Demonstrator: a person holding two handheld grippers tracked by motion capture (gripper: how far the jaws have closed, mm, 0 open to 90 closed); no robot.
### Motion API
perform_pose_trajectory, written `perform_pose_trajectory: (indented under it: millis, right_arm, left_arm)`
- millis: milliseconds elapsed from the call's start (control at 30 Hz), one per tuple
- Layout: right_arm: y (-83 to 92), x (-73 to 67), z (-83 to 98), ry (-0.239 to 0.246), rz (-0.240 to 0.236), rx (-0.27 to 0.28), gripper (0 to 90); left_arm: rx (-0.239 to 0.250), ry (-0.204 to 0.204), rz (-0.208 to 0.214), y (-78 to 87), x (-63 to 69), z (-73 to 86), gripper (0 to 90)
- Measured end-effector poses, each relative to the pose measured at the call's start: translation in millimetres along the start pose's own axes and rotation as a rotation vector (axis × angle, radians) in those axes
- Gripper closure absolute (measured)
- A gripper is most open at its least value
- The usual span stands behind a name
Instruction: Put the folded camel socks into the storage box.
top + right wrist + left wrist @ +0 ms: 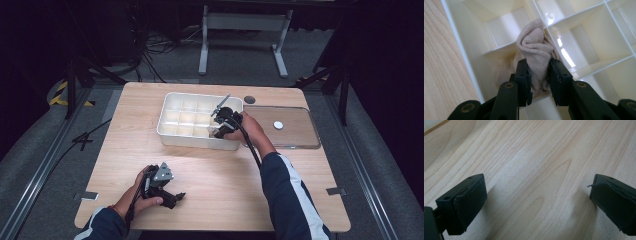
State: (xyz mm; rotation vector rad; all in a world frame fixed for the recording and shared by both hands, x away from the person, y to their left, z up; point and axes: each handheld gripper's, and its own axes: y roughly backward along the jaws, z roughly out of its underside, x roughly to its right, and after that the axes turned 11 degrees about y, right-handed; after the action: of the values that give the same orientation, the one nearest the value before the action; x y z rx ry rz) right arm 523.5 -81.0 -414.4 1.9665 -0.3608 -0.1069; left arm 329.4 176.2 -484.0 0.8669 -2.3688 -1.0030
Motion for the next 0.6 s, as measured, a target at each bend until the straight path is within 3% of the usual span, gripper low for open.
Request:
perform_pose_trajectory:
  millis: [600]
  right_arm:
    - [25.5, -7.5, -1.8, 0.015, 0.042, 0.075, 69.6]
  left_arm:
    - [0.000, 0.004, 0.000, 0.1, 0.3, 0.1, 1.3]
